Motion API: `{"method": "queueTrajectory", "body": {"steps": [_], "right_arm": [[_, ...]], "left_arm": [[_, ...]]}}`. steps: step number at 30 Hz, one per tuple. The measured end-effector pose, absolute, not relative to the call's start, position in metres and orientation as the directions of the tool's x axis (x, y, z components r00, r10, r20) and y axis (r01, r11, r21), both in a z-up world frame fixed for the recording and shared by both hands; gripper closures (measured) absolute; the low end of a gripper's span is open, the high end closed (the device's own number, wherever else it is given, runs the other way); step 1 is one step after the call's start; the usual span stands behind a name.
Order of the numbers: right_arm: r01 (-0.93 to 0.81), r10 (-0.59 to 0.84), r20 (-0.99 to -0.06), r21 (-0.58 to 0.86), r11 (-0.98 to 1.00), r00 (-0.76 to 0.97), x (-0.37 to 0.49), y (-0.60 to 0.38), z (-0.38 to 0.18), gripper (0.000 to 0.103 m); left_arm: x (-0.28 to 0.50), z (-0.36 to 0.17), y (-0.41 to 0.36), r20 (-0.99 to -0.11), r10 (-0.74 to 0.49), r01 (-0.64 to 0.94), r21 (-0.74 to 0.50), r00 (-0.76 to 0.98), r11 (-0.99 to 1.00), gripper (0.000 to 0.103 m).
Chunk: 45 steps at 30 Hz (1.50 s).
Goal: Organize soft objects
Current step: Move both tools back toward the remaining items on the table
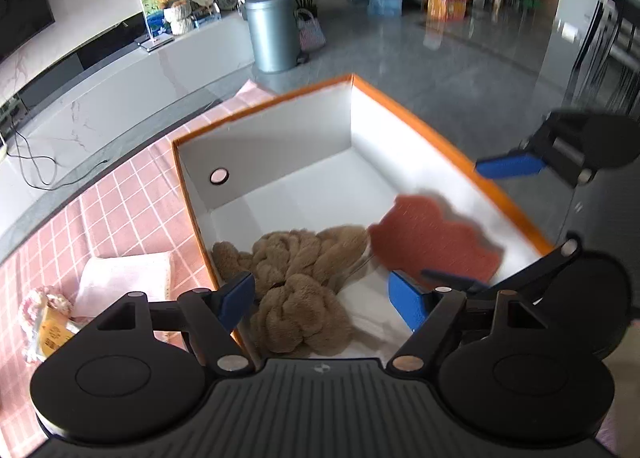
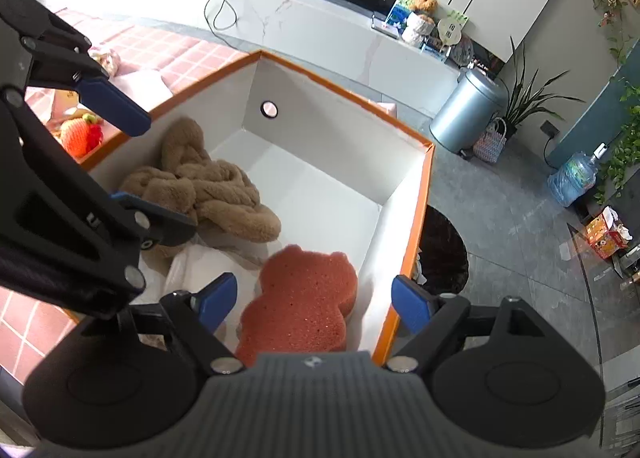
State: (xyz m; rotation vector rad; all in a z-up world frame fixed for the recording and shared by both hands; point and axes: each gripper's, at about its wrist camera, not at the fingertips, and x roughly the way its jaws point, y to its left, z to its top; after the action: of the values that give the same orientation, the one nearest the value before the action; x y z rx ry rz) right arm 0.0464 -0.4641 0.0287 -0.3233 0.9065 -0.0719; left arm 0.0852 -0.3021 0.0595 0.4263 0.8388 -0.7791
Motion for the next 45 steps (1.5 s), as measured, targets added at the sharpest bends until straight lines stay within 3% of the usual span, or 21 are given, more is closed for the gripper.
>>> {"method": "queueTrajectory", "body": {"steps": [9, 13, 24, 34, 40, 45], "right_arm": [[0.032, -0.208, -0.681, -0.262, 0.965, 0.703, 0.02, -0.458, 0.044, 0.02], [0.13, -0.25, -0.628, -0.231, 0.964, 0.737, 0.008, -0.453, 0.048, 0.02], [0.362, -0.369, -0.486, -0.112, 0.925, 0.792, -0.02, -0.417, 0.048, 0.02], [0.26, -0.234, -0.471, -0.009, 0.965, 0.851, -0.025, -0.359, 0.039, 0.02], [0.207, -0.189, -0.469, -0.014, 0.978, 0.862, -0.019, -0.325, 0.034, 0.02], [0.141, -0.132, -0.466, -0.017, 0.99, 0.875, -0.015, -0.297, 0.031, 0.027]], "left_arm": [[0.075, 0.077, -0.267, -0.649, -0.619, 0.737, -0.13, 0.442, 0.663, 0.014], [0.068, 0.081, -0.251, -0.572, -0.667, 0.74, -0.147, 0.478, 0.656, 0.014], [0.051, 0.072, -0.201, -0.481, -0.579, 0.619, -0.092, 0.658, 0.78, 0.021], [0.044, 0.062, -0.149, -0.465, -0.489, 0.521, -0.067, 0.738, 0.851, 0.027], [0.042, 0.049, -0.101, -0.501, -0.437, 0.454, -0.095, 0.747, 0.886, 0.035], [0.044, 0.035, -0.063, -0.566, -0.416, 0.4, -0.161, 0.712, 0.902, 0.039]]}}
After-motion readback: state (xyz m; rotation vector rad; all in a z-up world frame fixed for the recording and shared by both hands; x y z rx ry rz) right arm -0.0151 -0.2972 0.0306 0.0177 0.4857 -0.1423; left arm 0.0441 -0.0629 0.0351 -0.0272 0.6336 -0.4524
